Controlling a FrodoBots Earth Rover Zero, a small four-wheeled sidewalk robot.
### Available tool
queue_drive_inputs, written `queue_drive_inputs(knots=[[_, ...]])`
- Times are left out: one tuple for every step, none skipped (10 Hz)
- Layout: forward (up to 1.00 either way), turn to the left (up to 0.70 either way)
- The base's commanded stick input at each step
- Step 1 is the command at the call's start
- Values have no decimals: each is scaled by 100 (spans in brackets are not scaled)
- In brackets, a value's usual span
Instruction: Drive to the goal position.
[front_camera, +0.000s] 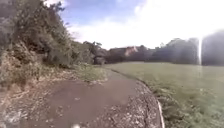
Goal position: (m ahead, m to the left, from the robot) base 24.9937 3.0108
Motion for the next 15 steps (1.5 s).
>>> queue_drive_inputs(knots=[[70,-35],[70,-35],[70,-35],[70,-35],[70,-33],[70,-22],[70,-10],[70,0],[70,0],[70,0],[70,2],[70,7],[70,25],[70,35],[70,35]])
